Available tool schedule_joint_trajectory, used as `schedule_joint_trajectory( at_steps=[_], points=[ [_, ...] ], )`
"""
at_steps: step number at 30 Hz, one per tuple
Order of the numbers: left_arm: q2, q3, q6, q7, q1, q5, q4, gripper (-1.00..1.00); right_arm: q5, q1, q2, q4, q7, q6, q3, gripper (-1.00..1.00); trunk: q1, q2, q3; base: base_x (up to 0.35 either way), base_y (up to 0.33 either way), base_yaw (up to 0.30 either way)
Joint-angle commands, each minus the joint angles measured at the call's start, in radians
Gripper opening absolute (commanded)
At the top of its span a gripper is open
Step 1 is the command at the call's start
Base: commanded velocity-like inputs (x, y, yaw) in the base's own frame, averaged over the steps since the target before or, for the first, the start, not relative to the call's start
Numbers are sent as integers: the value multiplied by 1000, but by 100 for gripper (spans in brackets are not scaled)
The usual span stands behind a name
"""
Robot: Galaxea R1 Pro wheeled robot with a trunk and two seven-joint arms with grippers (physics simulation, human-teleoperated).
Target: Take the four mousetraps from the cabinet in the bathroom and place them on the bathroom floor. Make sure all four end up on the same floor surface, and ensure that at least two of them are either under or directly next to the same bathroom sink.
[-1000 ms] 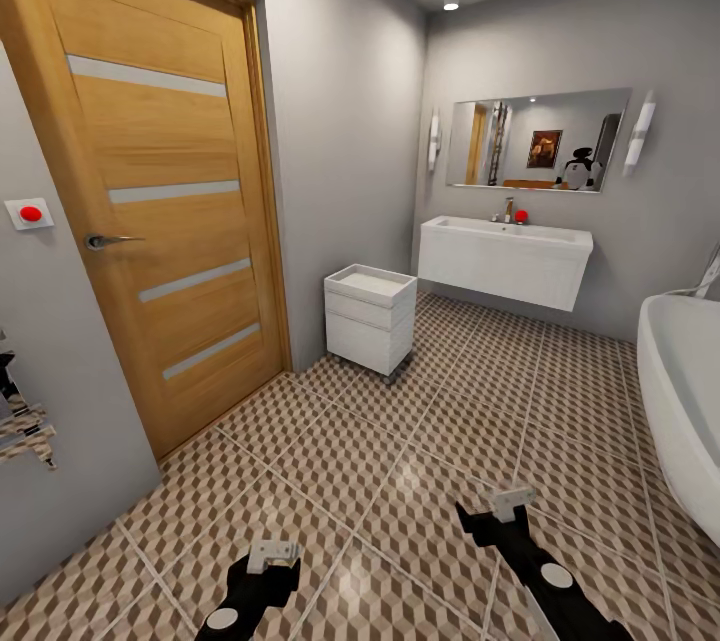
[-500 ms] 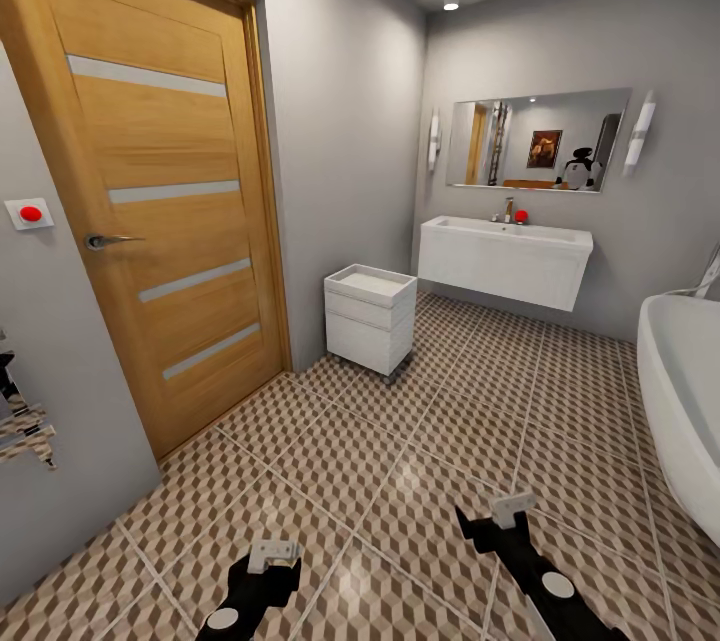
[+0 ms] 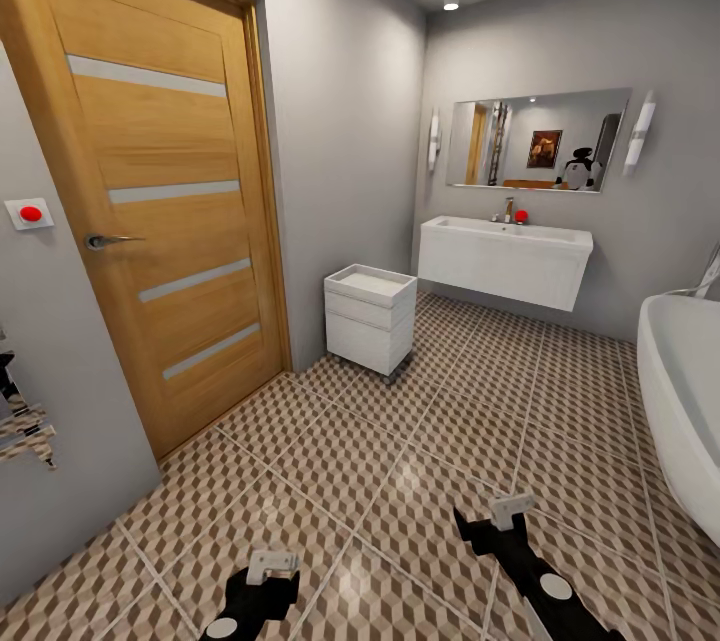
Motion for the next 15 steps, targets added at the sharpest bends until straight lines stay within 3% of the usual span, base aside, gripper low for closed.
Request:
schedule_joint_trajectory(
  at_steps=[1, 15],
  points=[
    [3, -3, 5, 7, 0, 0, 0, 100, 3, 0, -1, 1, 0, -3, 1, 100, 0, -1, -1, 0, 0, 0],
    [6, -1, 13, 3, 0, 3, -25, 100, -1, 0, 3, -2, 2, -2, 2, 100, 0, -1, -1, 0, 0, 0]
  ],
)
